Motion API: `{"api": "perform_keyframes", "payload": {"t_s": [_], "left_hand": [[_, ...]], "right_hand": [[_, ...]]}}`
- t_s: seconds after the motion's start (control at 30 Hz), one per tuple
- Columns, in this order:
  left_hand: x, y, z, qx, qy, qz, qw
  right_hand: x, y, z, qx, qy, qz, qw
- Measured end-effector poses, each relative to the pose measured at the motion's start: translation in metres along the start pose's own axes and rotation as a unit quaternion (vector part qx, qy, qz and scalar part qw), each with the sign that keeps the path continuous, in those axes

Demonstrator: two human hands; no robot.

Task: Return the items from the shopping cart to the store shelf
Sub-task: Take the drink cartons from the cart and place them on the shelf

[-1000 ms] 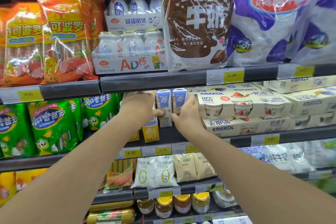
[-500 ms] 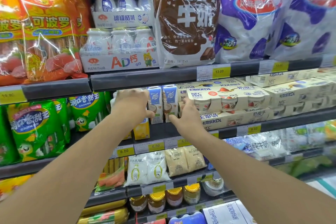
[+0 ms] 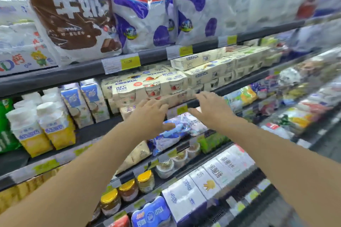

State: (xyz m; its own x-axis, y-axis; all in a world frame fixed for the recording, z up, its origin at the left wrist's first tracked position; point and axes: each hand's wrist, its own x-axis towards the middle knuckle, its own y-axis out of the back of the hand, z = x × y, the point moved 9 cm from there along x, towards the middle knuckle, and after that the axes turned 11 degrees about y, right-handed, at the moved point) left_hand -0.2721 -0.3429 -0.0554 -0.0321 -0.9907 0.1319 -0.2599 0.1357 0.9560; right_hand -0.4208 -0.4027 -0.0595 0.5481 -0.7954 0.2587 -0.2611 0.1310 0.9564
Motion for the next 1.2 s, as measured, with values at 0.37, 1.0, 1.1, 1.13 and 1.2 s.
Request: {"api": "perform_keyframes", "payload": {"t_s": [0.37,1.0,1.1,1.13,1.2], "left_hand": [[0.114,0.01,0.33,0.005,-0.091,-0.062,0.994],[0.195,-0.036,0.831,-0.023,-0.415,-0.042,0.908],[0.217,-0.067,0.886,-0.035,-0.451,-0.073,0.889],[0.222,-0.082,0.903,-0.038,-0.46,-0.095,0.882],[0.226,-0.116,0.936,-0.047,-0.468,-0.151,0.87]], "right_hand": [[-0.238,0.034,0.332,-0.064,-0.239,-0.078,0.966],[-0.496,-0.012,0.658,-0.016,-0.534,-0.089,0.841],[-0.499,-0.041,0.702,0.037,-0.574,-0.07,0.815],[-0.5,-0.05,0.713,0.058,-0.589,-0.056,0.804],[-0.51,-0.076,0.731,0.111,-0.629,-0.016,0.77]]}}
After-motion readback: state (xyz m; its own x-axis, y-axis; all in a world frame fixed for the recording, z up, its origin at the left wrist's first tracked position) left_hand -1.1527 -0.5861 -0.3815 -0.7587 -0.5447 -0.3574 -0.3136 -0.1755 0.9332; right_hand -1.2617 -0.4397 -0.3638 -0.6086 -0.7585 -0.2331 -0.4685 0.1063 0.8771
